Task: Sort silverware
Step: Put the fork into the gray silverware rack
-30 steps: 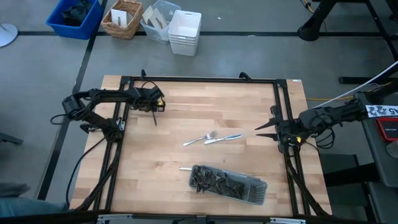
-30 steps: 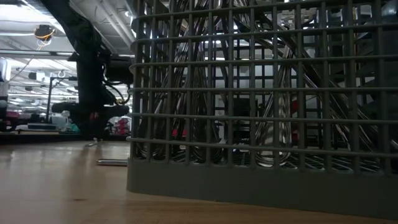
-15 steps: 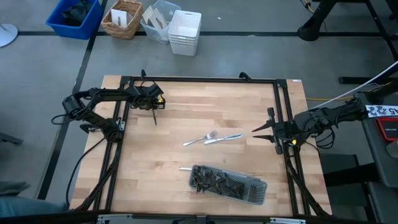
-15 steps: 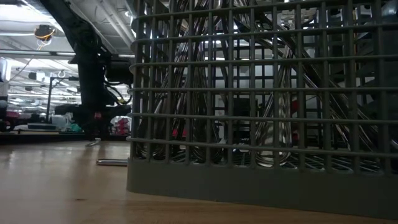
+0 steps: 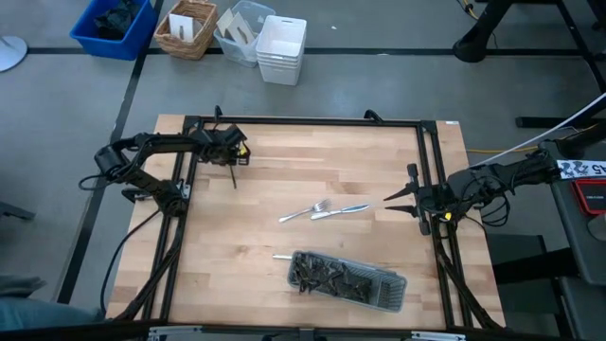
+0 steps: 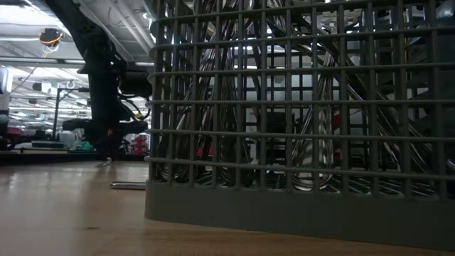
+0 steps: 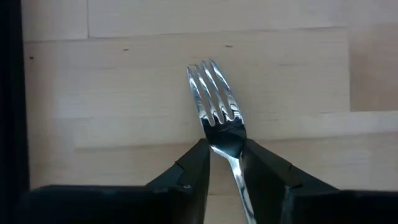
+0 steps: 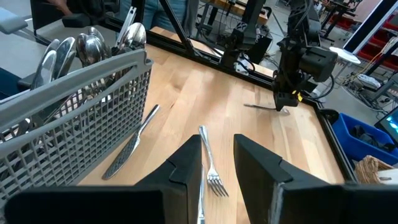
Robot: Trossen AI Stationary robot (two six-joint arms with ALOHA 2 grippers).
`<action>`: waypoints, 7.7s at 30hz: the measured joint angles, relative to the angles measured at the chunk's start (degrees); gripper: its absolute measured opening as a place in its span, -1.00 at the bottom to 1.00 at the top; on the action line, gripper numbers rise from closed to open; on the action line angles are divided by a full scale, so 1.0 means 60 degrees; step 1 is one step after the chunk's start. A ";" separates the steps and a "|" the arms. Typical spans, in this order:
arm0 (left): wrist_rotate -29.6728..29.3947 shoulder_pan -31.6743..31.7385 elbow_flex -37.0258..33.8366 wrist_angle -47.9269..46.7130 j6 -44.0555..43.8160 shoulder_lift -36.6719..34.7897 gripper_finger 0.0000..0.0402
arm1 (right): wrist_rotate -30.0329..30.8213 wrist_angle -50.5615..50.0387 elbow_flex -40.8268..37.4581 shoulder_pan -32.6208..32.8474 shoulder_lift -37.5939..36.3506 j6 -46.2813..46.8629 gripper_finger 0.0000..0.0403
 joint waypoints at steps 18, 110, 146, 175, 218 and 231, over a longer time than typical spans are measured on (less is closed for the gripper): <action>0.0003 -0.0034 -0.0514 0.0346 0.1172 -0.0036 -0.69 | -0.0427 -0.0001 0.0004 0.0000 0.0000 0.0506 -0.52; 0.2287 -1.0740 0.3403 1.7403 0.9495 0.5117 -1.00 | 0.0171 0.8510 0.0000 0.0004 0.5829 0.0896 -0.52; 0.1362 -1.1528 0.3366 1.5156 1.1273 0.4794 -0.96 | 0.0000 0.8502 0.0004 0.0004 0.5825 0.0900 -0.52; 0.0637 -1.1512 0.3366 1.5755 0.9911 0.4794 -0.70 | -0.1249 0.8498 0.0004 0.0000 0.5825 0.0929 -0.52; -0.1513 -1.1239 0.3297 0.6291 0.7065 -0.0997 -0.48 | -0.0243 0.8451 0.0007 0.0004 0.5550 0.0619 -0.52; -0.2065 -0.8466 0.3297 0.1548 0.4322 -0.0733 -0.48 | 0.2388 0.6556 0.0011 -0.1028 0.4061 0.0170 -0.52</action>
